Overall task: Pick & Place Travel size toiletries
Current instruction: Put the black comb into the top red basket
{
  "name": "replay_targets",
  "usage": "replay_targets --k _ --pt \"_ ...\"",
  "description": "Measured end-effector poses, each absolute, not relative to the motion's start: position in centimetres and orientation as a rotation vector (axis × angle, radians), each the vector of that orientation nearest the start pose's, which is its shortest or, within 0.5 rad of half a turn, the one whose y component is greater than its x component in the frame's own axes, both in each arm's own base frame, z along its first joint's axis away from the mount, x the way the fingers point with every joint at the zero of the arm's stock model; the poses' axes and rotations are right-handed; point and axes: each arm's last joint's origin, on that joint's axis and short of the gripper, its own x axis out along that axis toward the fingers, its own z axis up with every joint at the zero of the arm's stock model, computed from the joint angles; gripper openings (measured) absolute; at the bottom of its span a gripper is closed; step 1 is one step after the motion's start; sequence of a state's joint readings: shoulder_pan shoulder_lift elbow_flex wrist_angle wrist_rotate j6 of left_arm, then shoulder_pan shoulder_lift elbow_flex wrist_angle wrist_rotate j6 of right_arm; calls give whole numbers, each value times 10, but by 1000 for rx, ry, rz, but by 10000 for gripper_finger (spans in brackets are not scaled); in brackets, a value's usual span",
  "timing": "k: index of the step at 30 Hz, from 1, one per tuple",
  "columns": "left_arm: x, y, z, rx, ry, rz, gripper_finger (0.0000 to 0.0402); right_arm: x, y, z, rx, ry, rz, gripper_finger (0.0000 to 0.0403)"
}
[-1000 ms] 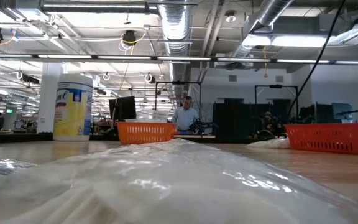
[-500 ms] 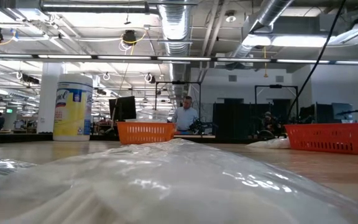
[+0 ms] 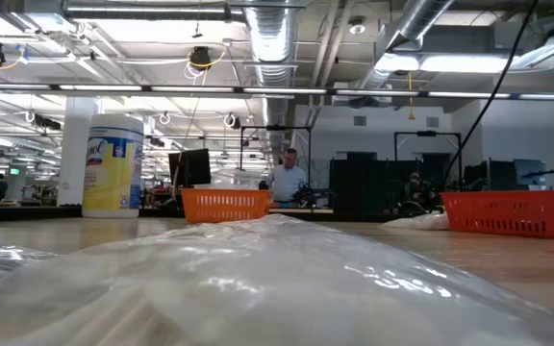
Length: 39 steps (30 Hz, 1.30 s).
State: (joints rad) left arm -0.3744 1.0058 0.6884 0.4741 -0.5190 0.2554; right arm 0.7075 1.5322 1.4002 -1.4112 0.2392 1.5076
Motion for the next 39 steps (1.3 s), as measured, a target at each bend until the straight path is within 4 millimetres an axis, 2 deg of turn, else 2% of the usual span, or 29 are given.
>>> replay_targets --k 7,10,15,19,25,30,35,39 --pt "212 -68 321 184 -114 171 301 224 136 311 244 1002 -624 254" --pt "212 -67 320 187 -103 183 301 236 134 308 100 952 -599 254" --pt "212 -66 318 192 -80 226 301 262 121 296 -88 875 -686 254" --pt "212 -66 318 191 -81 232 301 283 104 282 -128 897 -765 254" --pt "211 -64 319 201 -84 239 301 299 85 267 -183 919 -858 254" --pt "210 -61 320 218 -74 291 301 313 77 259 -251 927 -851 254" --pt "210 -60 318 199 -52 328 301 340 73 237 -278 926 -802 253" --pt "208 -59 314 156 -14 339 301 362 70 219 -249 911 -761 227"
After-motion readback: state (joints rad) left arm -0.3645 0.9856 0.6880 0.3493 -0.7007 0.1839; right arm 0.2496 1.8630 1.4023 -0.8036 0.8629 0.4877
